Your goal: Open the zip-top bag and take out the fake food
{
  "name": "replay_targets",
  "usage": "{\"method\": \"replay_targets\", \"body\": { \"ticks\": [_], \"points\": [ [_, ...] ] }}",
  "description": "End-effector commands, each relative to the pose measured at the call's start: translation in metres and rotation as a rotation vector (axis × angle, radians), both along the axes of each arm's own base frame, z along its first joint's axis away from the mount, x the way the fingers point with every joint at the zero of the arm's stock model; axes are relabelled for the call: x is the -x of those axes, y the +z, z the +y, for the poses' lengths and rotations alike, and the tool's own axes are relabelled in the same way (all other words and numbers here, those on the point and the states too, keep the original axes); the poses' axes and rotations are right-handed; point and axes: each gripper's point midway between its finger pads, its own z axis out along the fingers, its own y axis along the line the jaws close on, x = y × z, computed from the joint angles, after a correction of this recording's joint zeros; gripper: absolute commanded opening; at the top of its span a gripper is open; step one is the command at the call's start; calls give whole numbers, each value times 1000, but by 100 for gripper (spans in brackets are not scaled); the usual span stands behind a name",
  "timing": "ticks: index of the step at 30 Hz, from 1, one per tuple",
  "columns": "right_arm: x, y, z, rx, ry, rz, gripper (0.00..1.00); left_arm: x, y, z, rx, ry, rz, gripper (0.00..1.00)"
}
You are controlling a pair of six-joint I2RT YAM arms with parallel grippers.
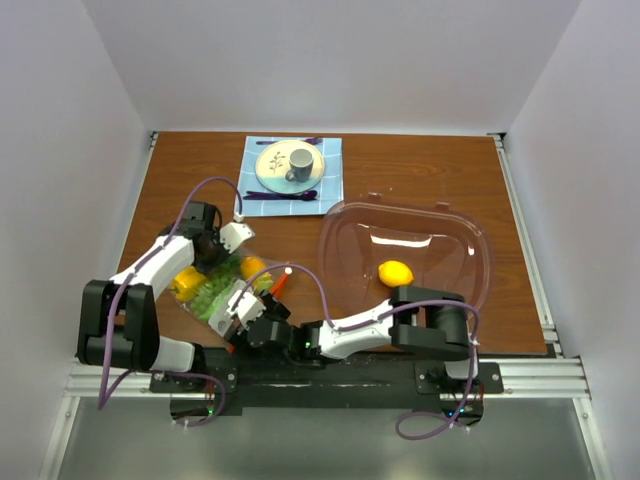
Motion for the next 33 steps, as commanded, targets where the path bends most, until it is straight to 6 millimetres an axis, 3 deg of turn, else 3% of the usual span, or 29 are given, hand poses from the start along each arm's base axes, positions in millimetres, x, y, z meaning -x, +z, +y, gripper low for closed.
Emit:
{"method": "replay_targets", "body": {
  "ticks": [1, 5, 11, 16, 17, 22, 23, 28, 33],
  "points": [
    [-10, 10, 22, -73, 3, 2, 91, 28, -15, -2, 2, -17, 105, 0],
    [-13, 7, 26, -92, 0, -7, 95, 27, -11, -4, 9, -26, 104, 0],
    [-17, 28, 44, -181, 2, -51, 96, 35, -11, -12, 12, -48, 125, 0],
    [-25, 31, 52, -173, -6, -59, 93, 48, -12, -25, 45, -78, 161, 0],
    [-26, 29, 52, -163, -9, -50, 91, 49, -10, -27, 56, -81, 164, 0],
    [-29, 8, 36, -125, -44, 24, 54, 55, 10, -34, 96, -101, 182, 0],
    [-29, -2, 26, -105, -49, 32, 54, 48, 22, -35, 99, -104, 150, 0],
    [-25, -11, 8, -85, -68, 57, 50, 48, 56, -45, 150, -127, 142, 0],
    [-22, -21, -10, -54, -90, 84, 34, 43, 83, -48, 168, -132, 105, 0]
  ]
}}
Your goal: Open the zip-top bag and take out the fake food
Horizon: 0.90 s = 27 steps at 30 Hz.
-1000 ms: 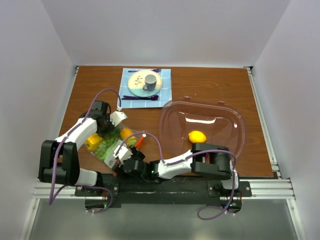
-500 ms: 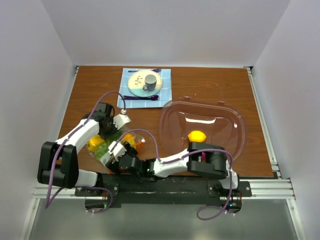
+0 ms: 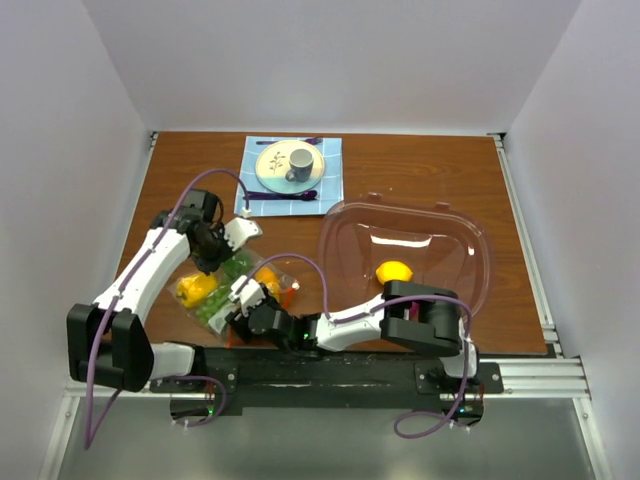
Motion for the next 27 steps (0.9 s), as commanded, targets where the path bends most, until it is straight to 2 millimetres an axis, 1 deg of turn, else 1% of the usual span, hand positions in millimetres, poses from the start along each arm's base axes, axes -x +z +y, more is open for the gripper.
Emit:
{"method": "replay_targets", "body": {
  "ticks": [1, 2, 4, 6, 8, 9, 10, 11, 12, 13, 14, 15, 16, 17, 18, 19, 20, 21, 22, 23, 24, 25, 26, 27],
  "points": [
    [-1, -23, -35, 90, -57, 39, 31, 11, 26, -8, 48, -14, -3, 0],
    [0, -22, -42, 88, -61, 42, 29, 11, 26, -6, 39, -11, -7, 0],
    [3, -22, -47, 74, -65, 60, 27, 11, 29, -2, 24, -4, -28, 0],
    [6, -26, -54, 84, -69, 77, 24, 8, 35, -2, 27, 0, -46, 0],
    [8, -31, -59, 107, -70, 87, 22, 7, 33, -2, 31, 5, -50, 0],
    [9, -28, -61, 106, -73, 92, 18, 8, 28, -1, 26, 6, -43, 0],
    [12, -28, -62, 109, -68, 94, 17, 16, 12, 1, 13, 10, -5, 0],
    [14, -27, -65, 120, -68, 97, 16, 11, 3, 4, 1, 18, -23, 0],
    [14, -21, -66, 114, -75, 95, 14, 10, -6, 13, -49, 37, -30, 0],
    [15, -17, -67, 115, -79, 96, 14, 22, -27, 20, -83, 42, 9, 0],
    [17, -17, -73, 147, -84, 102, 13, 14, -34, 24, -104, 38, -29, 0],
    [17, -4, -75, 132, -95, 100, 12, 15, -42, 35, -165, 53, -37, 0],
    [19, 2, -78, 139, -98, 97, 11, 26, -59, 44, -203, 57, -7, 0],
    [21, 2, -88, 173, -102, 99, 11, 17, -64, 50, -231, 55, -46, 0],
    [20, 9, -94, 173, -116, 88, 11, 18, -68, 58, -267, 62, -49, 0],
    [21, 26, -98, 146, -120, 84, 10, 24, -78, 65, -286, 74, -24, 0],
    [22, 28, -109, 166, -127, 81, 10, 20, -81, 68, -295, 72, -36, 0],
    [22, 36, -114, 156, -130, 77, 10, 20, -83, 72, -310, 78, -32, 0],
    [21, 60, -120, 98, -136, 69, 9, 23, -88, 74, -315, 83, -15, 0],
    [22, 60, -133, 121, -141, 66, 9, 22, -89, 74, -317, 83, -16, 0],
    [20, 68, -139, 109, -148, 54, 9, 22, -90, 74, -316, 81, -13, 0],
    [19, 79, -146, 90, -161, 44, 9, 21, -90, 73, -309, 81, -15, 0],
    [12, 96, -161, 70, -205, 14, 9, 21, -90, 71, -302, 86, -10, 0],
    [7, 107, -170, 63, -231, -20, 9, 21, -90, 70, -292, 87, -9, 0]
  ]
}}
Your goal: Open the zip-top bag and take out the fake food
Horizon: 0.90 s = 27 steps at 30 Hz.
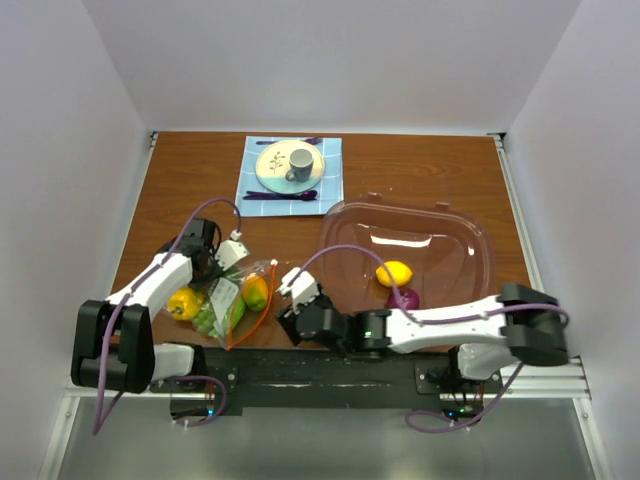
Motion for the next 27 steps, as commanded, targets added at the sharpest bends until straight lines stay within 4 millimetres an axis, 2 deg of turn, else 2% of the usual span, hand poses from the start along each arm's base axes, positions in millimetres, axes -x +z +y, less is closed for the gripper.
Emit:
{"method": "replay_targets", "body": {
  "ticks": [1, 2, 3, 4, 6, 7, 9, 10, 11, 12, 13, 14, 15, 16, 17, 19, 21, 23, 24, 25, 26, 27],
  "points": [
    [-27, 47, -55, -13, -175, -124, 9, 14, -22, 1, 3, -4, 80, 0],
    [-36, 60, -70, -26, -229, -158, 9, 16, -22, 0, 10, -1, 89, 0],
    [-43, 65, -78, -21, -255, -176, 8, 16, -22, -2, 19, -4, 93, 0],
    [-59, 67, -92, -18, -321, -179, 7, 14, -20, -3, 26, -1, 89, 0],
    [-79, 64, -116, -17, -420, -163, 4, 16, -19, -6, 45, -2, 99, 0],
    [-98, 59, -136, -2, -510, -156, 2, 16, -17, -7, 51, -1, 95, 0],
    [-112, 37, -150, 46, -557, -109, 2, 18, -17, -9, 59, -6, 99, 0],
    [-122, 30, -161, 70, -596, -96, 6, 18, -16, -9, 59, -8, 96, 0],
    [-125, 25, -162, 91, -606, -91, 12, 18, -16, -9, 58, -6, 96, 0],
    [-129, 13, -163, 144, -620, -86, 24, 18, -16, -9, 59, -8, 98, 0],
    [-131, 11, -163, 164, -625, -87, 34, 19, -16, -9, 61, -9, 101, 0],
    [-133, 11, -158, 173, -624, -81, 57, 19, -16, -9, 62, -9, 98, 0],
    [-134, 11, -155, 176, -620, -79, 75, 19, -16, -10, 66, -9, 97, 0],
    [-136, 10, -151, 179, -619, -76, 88, 19, -14, -10, 68, -11, 93, 0],
    [-139, 18, -146, 151, -623, -81, 99, 19, -14, -11, 69, -11, 93, 0],
    [-142, 32, -138, 115, -599, -99, 99, 18, -13, -12, 77, -13, 92, 0],
    [-140, 48, -113, 41, -505, -112, 99, 18, -13, -13, 83, -15, 91, 0],
    [-123, 61, -71, -31, -356, -117, 99, 18, -13, -14, 86, -15, 93, 0],
    [-116, 62, -57, -28, -298, -115, 99, 18, -13, -14, 89, -17, 93, 0],
    [-96, 62, -34, -31, -211, -118, 99, 18, -14, -15, 89, -20, 95, 0],
    [-85, 62, -8, -52, -138, -130, 99, 17, -14, -15, 90, -19, 95, 0],
    [-58, 61, 13, -44, -35, -160, 99, 18, -16, -15, 89, -19, 101, 0]
  ]
}}
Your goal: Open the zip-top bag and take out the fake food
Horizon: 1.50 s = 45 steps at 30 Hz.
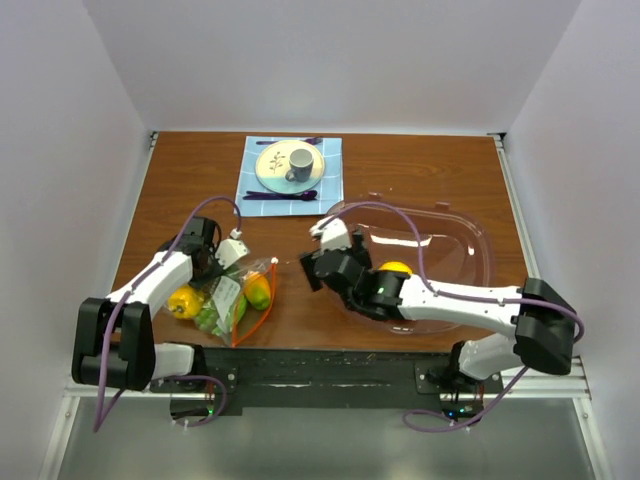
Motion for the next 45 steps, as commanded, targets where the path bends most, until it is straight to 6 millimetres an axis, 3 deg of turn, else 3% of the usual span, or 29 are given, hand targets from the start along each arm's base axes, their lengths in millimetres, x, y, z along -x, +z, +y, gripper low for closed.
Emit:
{"method": "replay_targets", "body": {
  "ticks": [1, 2, 3, 4, 5, 6, 11, 22, 27, 31, 34, 39, 41, 42, 43, 45],
  "points": [
    [64, 30, 107, -115, 376, -82, 99, 21, -16, -12, 74, -17, 101, 0],
    [72, 32, 122, -138, 412, -83, 99, 21, -16, -12, 74, -17, 101, 0],
    [79, 10, 135, -99, 446, -48, 99, 21, -16, -12, 75, -18, 101, 0],
    [87, 3, 145, -93, 472, -34, 99, 21, -16, -12, 75, -18, 101, 0],
    [89, 4, 154, -98, 480, -32, 99, 21, -17, -12, 75, -19, 102, 0],
    [91, -15, 161, -70, 492, -10, 98, 22, -17, -13, 78, -19, 103, 0],
    [86, -28, 183, -64, 500, -22, 98, 23, -17, -12, 74, -27, 99, 0],
    [45, -42, 200, -90, 456, 3, 93, 29, -22, -10, 62, -49, 111, 0],
    [53, -72, 212, -66, 502, 85, 86, 28, -20, -11, 69, -48, 110, 0],
    [59, -88, 207, -60, 498, 132, 80, 29, -20, -11, 66, -50, 113, 0],
    [64, -93, 198, -57, 501, 156, 68, 27, -19, -11, 67, -49, 108, 0],
    [71, -74, 177, -86, 496, 152, 29, 25, -19, -11, 65, -48, 108, 0],
    [73, -59, 163, -101, 484, 138, 12, 24, -19, -12, 67, -47, 108, 0],
    [75, -61, 153, -90, 482, 145, 5, 23, -19, -11, 66, -48, 106, 0],
    [76, -40, 149, -129, 485, 126, 3, 23, -19, -11, 66, -47, 109, 0],
    [81, -26, 140, -150, 495, 122, 2, 23, -21, -11, 63, -46, 111, 0]
  ]
}}
